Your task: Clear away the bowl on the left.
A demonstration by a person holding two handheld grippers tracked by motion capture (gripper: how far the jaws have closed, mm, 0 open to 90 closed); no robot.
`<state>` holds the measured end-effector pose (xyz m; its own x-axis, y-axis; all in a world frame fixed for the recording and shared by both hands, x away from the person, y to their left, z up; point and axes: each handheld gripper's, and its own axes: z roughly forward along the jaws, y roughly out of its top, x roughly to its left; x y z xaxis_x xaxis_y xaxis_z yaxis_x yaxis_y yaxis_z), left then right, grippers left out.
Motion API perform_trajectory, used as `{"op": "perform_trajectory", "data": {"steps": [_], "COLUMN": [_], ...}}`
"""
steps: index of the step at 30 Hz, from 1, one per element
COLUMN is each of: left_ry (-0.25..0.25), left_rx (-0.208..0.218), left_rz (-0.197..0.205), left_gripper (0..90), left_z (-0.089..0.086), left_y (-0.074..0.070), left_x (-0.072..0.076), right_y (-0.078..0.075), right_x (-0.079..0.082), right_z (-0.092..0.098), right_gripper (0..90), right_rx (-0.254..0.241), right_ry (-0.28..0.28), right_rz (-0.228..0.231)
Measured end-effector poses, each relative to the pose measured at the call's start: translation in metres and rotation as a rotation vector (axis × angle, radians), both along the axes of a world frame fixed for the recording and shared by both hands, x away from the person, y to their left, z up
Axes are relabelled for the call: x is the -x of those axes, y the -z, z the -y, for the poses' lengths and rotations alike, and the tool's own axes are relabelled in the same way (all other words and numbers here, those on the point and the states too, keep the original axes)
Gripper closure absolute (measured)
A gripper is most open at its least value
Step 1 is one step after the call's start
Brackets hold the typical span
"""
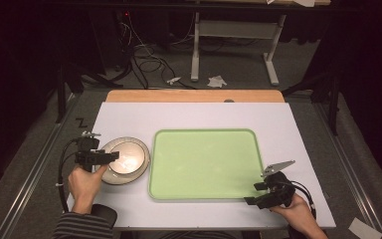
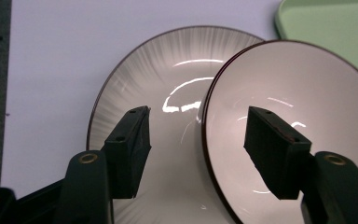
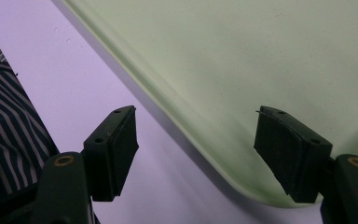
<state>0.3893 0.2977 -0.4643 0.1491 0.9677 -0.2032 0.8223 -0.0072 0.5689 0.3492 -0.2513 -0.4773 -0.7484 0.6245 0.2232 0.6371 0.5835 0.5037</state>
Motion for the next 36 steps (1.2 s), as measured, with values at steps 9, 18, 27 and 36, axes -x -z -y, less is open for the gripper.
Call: {"op": "perform_trajectory", "data": {"steps": [9, 18, 27, 36], "left_ry": [0.008, 0.021, 0.018, 0.019], "left_rx": [-0.005, -0.015, -0.008, 0.022], "left_rz": [-0.083, -0.123, -0.143, -0.141], "left_gripper": [50.8, 64.0, 76.4, 80.3], "left_z": [0.004, 0.008, 0.01, 0.008], "left_y": [0.009, 0.012, 0.013, 0.012], "left_x": [-0.005, -0.008, -0.01, -0.01], "right_y": [0.0, 0.0, 0.0, 0.0], "right_x": [0.0, 0.0, 0.0, 0.0], "right_z": [0.0, -0.001, -0.001, -0.001], "right_gripper": [31.3, 31.3, 31.3, 31.3], "right_rx": [0.003, 0.005, 0.007, 0.011], "right_ry": [0.003, 0.006, 0.003, -0.001], "right_rz": [-0.002, -0.003, -0.003, -0.002]}}
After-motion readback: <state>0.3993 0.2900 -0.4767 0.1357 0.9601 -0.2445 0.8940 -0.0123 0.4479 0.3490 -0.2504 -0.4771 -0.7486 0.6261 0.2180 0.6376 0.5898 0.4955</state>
